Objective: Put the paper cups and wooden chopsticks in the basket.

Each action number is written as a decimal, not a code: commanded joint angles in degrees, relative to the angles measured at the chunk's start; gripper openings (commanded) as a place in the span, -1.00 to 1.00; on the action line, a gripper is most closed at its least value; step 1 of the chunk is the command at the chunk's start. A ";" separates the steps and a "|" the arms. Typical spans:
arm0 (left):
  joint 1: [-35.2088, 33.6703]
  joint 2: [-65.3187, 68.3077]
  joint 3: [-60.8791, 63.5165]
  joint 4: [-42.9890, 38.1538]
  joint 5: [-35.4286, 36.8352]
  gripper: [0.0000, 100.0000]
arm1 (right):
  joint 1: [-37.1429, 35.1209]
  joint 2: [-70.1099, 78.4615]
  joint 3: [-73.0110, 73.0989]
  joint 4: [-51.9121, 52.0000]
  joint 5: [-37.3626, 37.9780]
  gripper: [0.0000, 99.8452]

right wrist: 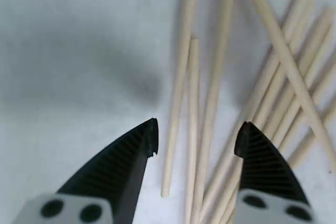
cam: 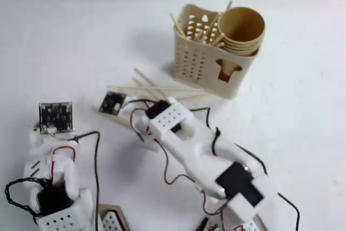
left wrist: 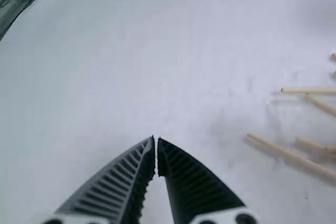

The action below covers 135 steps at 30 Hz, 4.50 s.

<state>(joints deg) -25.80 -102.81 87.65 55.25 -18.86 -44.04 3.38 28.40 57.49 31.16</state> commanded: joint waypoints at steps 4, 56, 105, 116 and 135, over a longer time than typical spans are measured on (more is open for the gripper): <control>-0.31 -0.66 -0.44 -1.32 0.62 -0.94 | 0.04 5.23 -5.45 -1.27 0.26 -0.51; -0.40 -0.66 0.44 -1.58 0.53 -0.94 | 1.54 0.66 -4.92 6.37 0.53 -0.90; -0.40 -0.66 0.53 -1.58 0.35 -0.94 | 4.62 -7.69 -8.97 15.25 4.31 -0.97; -0.40 -0.66 0.53 -1.58 0.35 -0.94 | 4.26 -6.64 -5.54 14.73 4.31 -0.96; -0.40 -0.66 0.53 -1.58 0.26 -0.94 | 3.56 -4.26 11.52 1.45 4.57 -0.57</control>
<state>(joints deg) -25.89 -102.90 88.70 55.08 -18.86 -40.09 -0.84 37.01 63.56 35.12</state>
